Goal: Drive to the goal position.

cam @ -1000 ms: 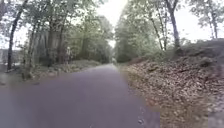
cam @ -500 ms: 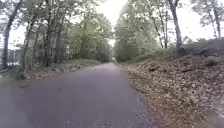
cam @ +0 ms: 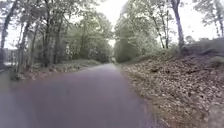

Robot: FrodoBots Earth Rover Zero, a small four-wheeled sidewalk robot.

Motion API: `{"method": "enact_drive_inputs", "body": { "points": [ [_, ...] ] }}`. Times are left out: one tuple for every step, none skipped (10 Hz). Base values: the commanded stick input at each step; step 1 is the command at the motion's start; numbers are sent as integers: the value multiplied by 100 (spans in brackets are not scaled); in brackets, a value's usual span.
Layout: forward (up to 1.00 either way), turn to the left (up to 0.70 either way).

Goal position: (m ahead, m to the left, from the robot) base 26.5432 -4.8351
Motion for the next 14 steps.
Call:
{"method": "enact_drive_inputs", "body": {
  "points": [
    [70,0],
    [70,0],
    [70,0],
    [70,0],
    [70,0],
    [70,0],
    [70,0],
    [70,0],
    [70,0],
    [70,0],
    [70,0],
    [70,0],
    [70,0],
    [70,0]
  ]
}}
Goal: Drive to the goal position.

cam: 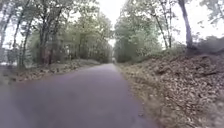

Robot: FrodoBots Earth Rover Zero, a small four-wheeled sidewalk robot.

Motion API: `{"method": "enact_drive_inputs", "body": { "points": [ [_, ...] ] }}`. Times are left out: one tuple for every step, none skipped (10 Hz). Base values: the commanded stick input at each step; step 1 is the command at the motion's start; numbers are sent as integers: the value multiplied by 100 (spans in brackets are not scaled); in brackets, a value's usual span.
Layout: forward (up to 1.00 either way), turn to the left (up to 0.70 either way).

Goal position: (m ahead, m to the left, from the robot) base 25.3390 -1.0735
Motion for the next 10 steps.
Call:
{"method": "enact_drive_inputs", "body": {
  "points": [
    [70,0],
    [70,0],
    [70,0],
    [70,0],
    [70,0],
    [70,0],
    [70,0],
    [70,0],
    [70,0],
    [70,0]
  ]
}}
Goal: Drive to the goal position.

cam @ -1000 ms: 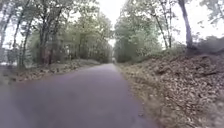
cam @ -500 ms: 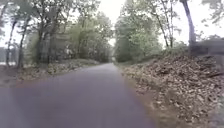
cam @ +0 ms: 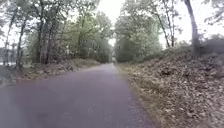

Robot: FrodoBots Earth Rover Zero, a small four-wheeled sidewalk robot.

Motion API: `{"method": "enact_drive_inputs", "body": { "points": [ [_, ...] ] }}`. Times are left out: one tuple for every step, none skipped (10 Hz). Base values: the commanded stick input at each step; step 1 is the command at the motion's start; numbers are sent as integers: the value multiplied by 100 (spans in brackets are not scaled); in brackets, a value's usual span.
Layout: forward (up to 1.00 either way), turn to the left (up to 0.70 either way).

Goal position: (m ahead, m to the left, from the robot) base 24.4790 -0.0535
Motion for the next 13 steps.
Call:
{"method": "enact_drive_inputs", "body": {
  "points": [
    [70,0],
    [70,0],
    [70,0],
    [70,0],
    [70,0],
    [70,0],
    [70,0],
    [70,0],
    [70,0],
    [70,0],
    [70,0],
    [70,0],
    [70,0]
  ]
}}
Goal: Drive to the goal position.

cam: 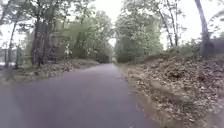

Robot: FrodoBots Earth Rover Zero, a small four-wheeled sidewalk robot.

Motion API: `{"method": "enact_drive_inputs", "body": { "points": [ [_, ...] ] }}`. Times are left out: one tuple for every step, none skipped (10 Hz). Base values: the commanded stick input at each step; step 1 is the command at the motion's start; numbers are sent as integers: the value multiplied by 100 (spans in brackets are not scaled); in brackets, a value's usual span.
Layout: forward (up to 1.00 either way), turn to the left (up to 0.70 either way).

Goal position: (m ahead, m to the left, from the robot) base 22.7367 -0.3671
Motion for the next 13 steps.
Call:
{"method": "enact_drive_inputs", "body": {
  "points": [
    [70,0],
    [70,5],
    [70,14],
    [70,14],
    [70,9],
    [70,3],
    [70,1],
    [70,0],
    [70,0],
    [70,0],
    [70,0],
    [70,0],
    [70,0]
  ]
}}
